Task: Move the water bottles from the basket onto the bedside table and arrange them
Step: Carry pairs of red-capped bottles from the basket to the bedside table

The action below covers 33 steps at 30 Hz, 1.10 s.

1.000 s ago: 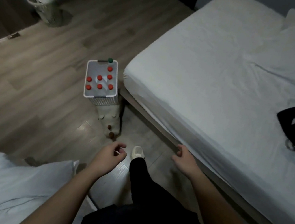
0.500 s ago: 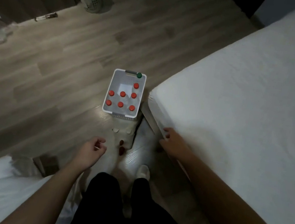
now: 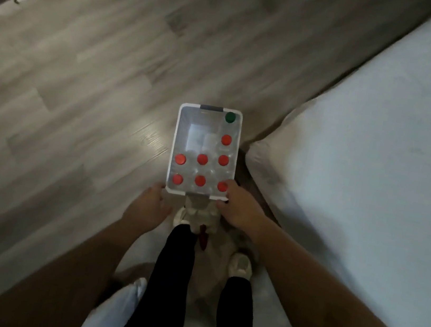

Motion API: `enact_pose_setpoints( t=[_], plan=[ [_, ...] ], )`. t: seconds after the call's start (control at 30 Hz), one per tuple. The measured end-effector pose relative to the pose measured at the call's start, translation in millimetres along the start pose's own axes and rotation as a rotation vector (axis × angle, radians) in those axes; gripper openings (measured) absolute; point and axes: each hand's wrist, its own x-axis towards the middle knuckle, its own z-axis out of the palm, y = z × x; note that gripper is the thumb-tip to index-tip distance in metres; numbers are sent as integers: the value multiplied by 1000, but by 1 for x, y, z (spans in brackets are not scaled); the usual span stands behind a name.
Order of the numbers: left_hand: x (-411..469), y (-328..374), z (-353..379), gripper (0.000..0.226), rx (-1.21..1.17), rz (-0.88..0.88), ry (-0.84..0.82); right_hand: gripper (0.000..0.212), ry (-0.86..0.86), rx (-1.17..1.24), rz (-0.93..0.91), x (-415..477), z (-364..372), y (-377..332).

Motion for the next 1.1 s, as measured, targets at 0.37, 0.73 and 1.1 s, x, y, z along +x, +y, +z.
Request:
enact_pose_setpoints(
  t=[0.37, 0.73, 1.1],
  plan=[
    [182, -11, 1, 67, 230, 250, -151, 50, 160, 178, 145, 157, 49, -14],
    [226, -10, 24, 69, 402, 224, -180, 54, 145, 20, 279, 205, 65, -12],
    [223, -11, 29, 68, 453, 269, -111, 38, 254, -114, 219, 205, 68, -11]
  ],
)
